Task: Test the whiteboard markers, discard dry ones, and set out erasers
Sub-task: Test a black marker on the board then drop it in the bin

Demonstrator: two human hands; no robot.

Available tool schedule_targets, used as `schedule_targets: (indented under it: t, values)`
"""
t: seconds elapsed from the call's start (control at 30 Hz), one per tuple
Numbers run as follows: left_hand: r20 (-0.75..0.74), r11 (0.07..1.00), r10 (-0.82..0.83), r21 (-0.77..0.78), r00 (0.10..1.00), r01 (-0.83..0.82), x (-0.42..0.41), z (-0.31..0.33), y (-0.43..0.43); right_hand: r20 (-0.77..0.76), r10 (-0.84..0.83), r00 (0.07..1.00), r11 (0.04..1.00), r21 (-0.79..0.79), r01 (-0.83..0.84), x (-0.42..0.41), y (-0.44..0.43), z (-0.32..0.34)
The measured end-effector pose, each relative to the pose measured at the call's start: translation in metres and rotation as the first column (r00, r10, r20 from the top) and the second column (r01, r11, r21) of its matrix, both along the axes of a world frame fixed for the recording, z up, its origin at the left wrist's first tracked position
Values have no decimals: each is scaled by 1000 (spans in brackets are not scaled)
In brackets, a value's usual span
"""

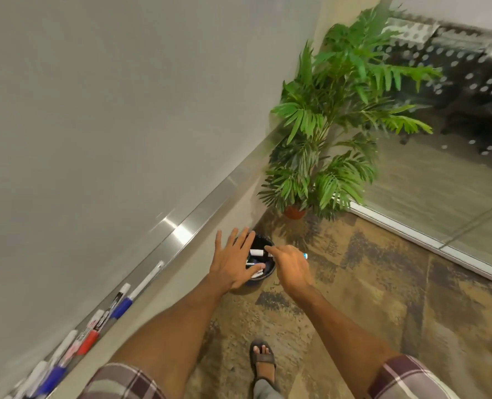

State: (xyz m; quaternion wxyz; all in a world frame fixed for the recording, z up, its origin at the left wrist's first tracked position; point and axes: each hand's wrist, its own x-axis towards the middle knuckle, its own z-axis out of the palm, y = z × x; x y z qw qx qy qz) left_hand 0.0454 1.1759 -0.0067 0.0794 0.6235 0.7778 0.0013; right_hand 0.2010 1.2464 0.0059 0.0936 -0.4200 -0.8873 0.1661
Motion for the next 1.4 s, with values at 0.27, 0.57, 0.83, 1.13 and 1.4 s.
schedule_targets:
  t: [0.27, 0.57, 0.83, 1.13, 1.4]
  values:
    - [67, 988, 78, -137, 995, -68, -29, -65, 101, 171, 144, 975, 989, -39, -140, -33, 117, -74]
    - [72, 957, 111, -277, 991, -87, -50, -144, 162, 186, 244, 952, 964, -152, -218, -78, 182, -152]
    - [90, 932, 219, -315, 971, -181, -77, -170, 179, 196, 283, 939, 944, -228, -237, -102, 213, -190]
    - [115, 923, 270, -315, 956, -223, -73, -162, 170, 154, 254, 955, 959, -171, -227, -107, 212, -190]
    - [111, 938, 270, -254, 957, -235, -54, -116, 140, 129, 247, 960, 968, -77, -239, -92, 182, -146]
